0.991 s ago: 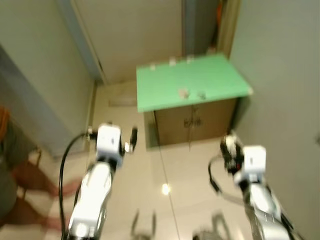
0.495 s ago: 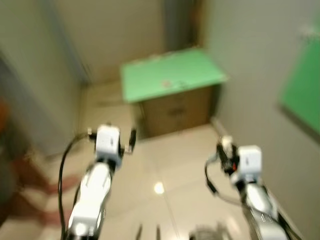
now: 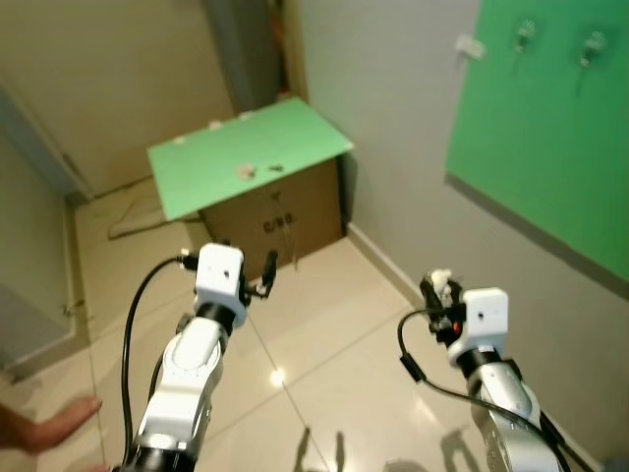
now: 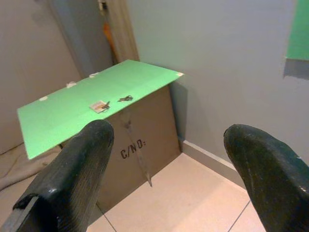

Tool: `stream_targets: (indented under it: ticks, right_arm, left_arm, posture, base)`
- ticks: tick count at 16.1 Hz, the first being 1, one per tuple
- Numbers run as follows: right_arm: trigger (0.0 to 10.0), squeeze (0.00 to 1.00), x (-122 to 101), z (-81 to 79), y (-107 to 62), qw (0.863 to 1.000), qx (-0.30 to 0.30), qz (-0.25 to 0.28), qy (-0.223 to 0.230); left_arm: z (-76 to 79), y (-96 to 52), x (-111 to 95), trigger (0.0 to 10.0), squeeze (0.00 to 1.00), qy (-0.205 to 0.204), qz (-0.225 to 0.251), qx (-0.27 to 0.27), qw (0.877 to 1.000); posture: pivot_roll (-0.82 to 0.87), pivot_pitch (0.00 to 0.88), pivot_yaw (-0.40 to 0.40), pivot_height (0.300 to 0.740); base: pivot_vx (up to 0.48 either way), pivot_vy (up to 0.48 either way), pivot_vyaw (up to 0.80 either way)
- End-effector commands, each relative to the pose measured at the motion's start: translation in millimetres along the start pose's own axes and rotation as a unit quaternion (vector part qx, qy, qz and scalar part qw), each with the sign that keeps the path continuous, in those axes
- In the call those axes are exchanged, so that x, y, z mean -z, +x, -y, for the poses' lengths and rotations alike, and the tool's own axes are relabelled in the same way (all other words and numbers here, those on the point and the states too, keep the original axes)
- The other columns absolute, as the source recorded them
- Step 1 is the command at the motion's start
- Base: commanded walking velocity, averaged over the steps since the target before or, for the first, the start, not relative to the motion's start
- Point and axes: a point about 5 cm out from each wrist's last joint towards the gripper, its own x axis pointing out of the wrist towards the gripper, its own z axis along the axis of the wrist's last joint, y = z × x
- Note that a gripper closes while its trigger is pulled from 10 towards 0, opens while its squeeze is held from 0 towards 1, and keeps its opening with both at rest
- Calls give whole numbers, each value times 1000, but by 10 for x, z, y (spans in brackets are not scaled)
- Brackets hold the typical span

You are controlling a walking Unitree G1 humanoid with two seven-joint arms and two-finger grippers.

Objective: Hang keys on a hook

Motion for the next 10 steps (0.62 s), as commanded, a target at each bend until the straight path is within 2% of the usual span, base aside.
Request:
stream_targets:
  ticks: [1, 5, 10]
  right_arm:
    - [0, 0, -13, -40, 25, 1000, -12, 1, 0]
    - [0, 0, -48, -7, 32, 1000, -14, 4, 0]
    - [0, 0, -89, 58, 78, 1000, -7, 7, -2]
  left_arm:
    - [-71, -1, -5, 10000, 0, 4, 1, -4, 1000]
    - [-46, 19, -7, 10000, 0, -2, -2, 11, 1000]
    - [-51, 80, -24, 10000, 0, -8, -6, 23, 1000]
  posture:
    - [-250, 0, 151, 740]
    - [-256, 2, 154, 740]
    - [-264, 0, 158, 740]
  base:
    - [0, 322, -763]
    - [0, 469, -767]
    - [0, 0, -764]
